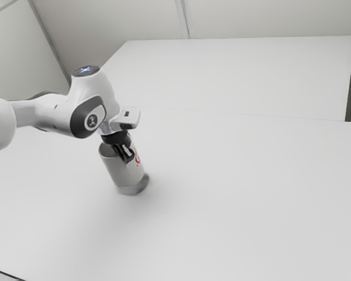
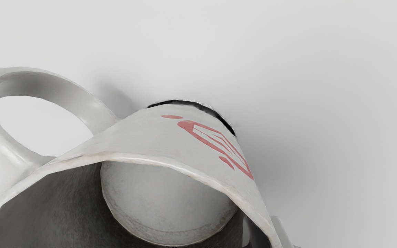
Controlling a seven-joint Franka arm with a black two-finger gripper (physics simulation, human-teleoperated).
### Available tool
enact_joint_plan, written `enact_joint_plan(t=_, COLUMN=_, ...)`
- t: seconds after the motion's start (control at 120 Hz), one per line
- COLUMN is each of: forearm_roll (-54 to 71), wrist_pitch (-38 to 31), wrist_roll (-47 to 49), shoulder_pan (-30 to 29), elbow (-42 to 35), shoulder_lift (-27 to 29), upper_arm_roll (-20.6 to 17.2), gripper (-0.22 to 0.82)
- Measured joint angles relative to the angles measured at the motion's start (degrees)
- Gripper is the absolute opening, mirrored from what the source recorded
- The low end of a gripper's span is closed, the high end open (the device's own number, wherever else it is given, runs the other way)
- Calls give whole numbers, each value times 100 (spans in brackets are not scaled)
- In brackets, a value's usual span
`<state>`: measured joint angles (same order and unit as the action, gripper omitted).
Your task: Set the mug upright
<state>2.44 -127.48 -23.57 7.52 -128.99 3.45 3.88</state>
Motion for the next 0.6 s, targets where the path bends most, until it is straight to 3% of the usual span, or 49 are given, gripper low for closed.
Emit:
enact_joint_plan(t=0.233, forearm_roll=47, wrist_pitch=-277, wrist_roll=374, shoulder_pan=178, elbow=-156, shoulder_lift=-33, upper_arm_roll=0, gripper=-17)
enact_joint_plan(t=0.475, forearm_roll=69, wrist_pitch=-382, wrist_roll=614, shoulder_pan=137, elbow=-181, shoulder_lift=-27, upper_arm_roll=-10, gripper=8)
enact_joint_plan(t=0.6, forearm_roll=70, wrist_pitch=-401, wrist_roll=704, shoulder_pan=133, elbow=-180, shoulder_lift=-6, upper_arm_roll=-13, gripper=29)
